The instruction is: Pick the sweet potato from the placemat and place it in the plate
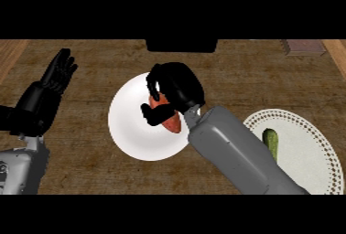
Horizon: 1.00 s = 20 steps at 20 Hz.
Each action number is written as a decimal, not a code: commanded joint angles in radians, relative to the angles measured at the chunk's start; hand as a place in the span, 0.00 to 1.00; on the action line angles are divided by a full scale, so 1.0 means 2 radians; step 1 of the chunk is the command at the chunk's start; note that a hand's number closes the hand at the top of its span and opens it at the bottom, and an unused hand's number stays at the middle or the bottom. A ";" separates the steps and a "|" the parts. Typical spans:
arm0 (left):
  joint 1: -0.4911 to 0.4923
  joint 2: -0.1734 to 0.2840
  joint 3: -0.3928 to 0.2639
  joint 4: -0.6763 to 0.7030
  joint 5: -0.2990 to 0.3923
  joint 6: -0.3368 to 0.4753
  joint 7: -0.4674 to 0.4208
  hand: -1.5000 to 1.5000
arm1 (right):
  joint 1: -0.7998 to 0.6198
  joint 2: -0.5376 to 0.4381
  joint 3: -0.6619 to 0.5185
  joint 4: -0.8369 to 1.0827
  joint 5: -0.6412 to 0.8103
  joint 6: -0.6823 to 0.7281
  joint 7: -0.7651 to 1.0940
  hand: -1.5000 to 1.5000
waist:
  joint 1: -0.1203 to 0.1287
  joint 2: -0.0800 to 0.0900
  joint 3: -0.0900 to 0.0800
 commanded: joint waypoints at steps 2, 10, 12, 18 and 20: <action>-0.008 0.007 0.006 0.010 0.006 -0.015 0.004 0.50 | -0.043 0.009 0.060 0.131 -0.022 -0.094 -0.025 1.00 | 0.006 0.002 0.000; -0.044 -0.008 -0.013 0.023 -0.009 -0.009 0.011 0.50 | -0.087 0.009 0.104 0.234 -0.165 -0.146 -0.039 0.00 | 0.022 0.007 0.000; -0.058 0.004 0.000 0.028 0.006 -0.023 0.013 0.50 | -0.085 0.009 0.113 0.235 -0.204 -0.149 -0.054 0.00 | 0.035 0.010 0.000; -0.035 -0.014 -0.015 0.001 -0.009 -0.005 0.021 0.50 | -0.107 0.009 0.106 0.231 -0.287 -0.199 -0.111 0.00 | 0.036 0.007 0.000; -0.037 -0.023 -0.013 0.030 -0.015 0.001 0.001 0.50 | -0.088 0.009 0.112 0.206 -0.312 -0.231 -0.127 0.00 | 0.023 0.006 0.000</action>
